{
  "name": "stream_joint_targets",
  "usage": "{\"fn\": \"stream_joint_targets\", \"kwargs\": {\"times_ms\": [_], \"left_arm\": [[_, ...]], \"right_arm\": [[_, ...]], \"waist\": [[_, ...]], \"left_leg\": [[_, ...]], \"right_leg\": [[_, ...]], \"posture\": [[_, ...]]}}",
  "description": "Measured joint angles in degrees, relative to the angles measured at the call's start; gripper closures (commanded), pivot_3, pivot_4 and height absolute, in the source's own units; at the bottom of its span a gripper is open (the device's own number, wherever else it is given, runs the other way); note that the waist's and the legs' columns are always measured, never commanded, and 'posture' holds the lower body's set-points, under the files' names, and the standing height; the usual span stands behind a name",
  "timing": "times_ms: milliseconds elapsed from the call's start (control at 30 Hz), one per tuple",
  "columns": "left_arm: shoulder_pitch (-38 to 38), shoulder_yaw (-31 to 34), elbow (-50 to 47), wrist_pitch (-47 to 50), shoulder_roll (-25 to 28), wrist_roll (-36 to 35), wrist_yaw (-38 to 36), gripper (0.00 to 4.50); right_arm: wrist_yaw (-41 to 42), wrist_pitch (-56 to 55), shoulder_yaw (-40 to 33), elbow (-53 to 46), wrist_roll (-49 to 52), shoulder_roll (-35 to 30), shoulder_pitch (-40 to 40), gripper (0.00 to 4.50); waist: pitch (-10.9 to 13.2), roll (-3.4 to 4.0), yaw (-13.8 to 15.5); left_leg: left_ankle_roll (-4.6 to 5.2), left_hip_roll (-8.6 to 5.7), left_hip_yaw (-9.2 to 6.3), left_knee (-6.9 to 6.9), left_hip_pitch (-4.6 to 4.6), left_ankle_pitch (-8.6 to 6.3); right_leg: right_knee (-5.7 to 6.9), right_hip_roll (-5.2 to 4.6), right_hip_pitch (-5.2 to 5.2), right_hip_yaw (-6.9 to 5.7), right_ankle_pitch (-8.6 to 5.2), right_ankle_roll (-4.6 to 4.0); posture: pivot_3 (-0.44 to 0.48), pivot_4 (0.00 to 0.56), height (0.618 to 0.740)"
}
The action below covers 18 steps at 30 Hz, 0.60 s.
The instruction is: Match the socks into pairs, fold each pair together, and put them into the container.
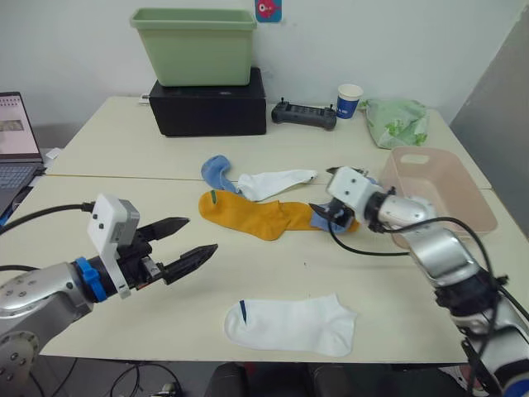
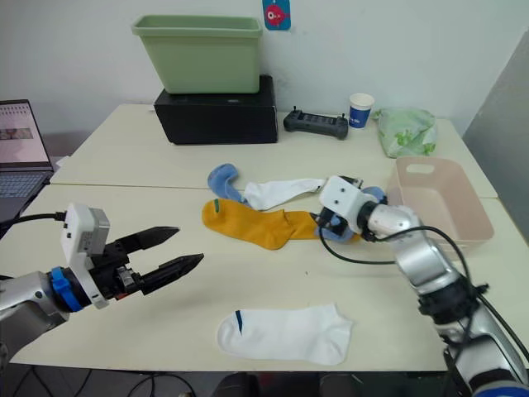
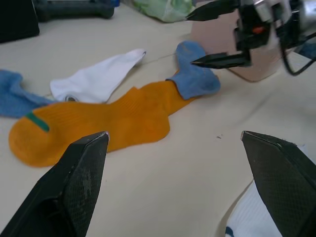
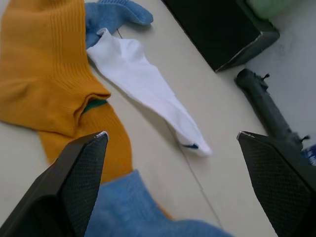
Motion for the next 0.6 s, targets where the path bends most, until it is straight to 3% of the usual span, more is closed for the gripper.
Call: {"fn": "stream_joint_targets", "kwargs": {"times_ms": [167,333,500,600], "left_arm": [[-1.4,-0.2,0.0,-0.5,0.0,-0.1,0.7,0.02],[-2.2,-1.6,-0.4,-0.4,0.1,0.0,2.1,0.02],[-2.2,-3.0,-1.0,-0.4,0.1,0.5,3.5,0.02],[-1.9,-3.5,-1.3,-0.4,0.0,0.8,4.0,0.0]], "right_arm": [[-3.5,-9.1,3.9,14.0,-8.4,5.2,-7.1,0.0],[-9.1,-18.6,8.9,39.5,-17.2,12.0,-20.1,0.0],[-12.5,-24.4,10.2,58.8,-20.8,17.0,-25.2,0.0],[-12.9,-25.8,10.3,63.9,-21.6,17.8,-27.3,0.63]], "waist": [[0.0,0.0,0.1],[0.0,0.01,-0.5],[0.0,0.01,-0.7],[0.0,0.01,-0.9]], "left_leg": [[0.0,0.01,-0.03,-0.01,-0.05,0.0],[0.0,0.02,-0.04,-0.01,-0.02,0.0],[-0.01,0.0,-0.07,-0.01,-0.04,0.0],[-0.01,0.01,-0.12,-0.01,-0.04,0.0]], "right_leg": [[0.0,0.0,-0.03,-0.03,0.0,-0.01],[0.04,0.01,-0.03,-0.04,0.0,-0.04],[0.03,-0.01,0.0,-0.08,-0.01,-0.05],[0.08,-0.01,0.0,-0.11,-0.01,-0.05]], "posture": [[0.0,0.15,0.719],[0.0,0.15,0.719],[0.0,0.15,0.719],[0.0,0.15,0.719]]}}
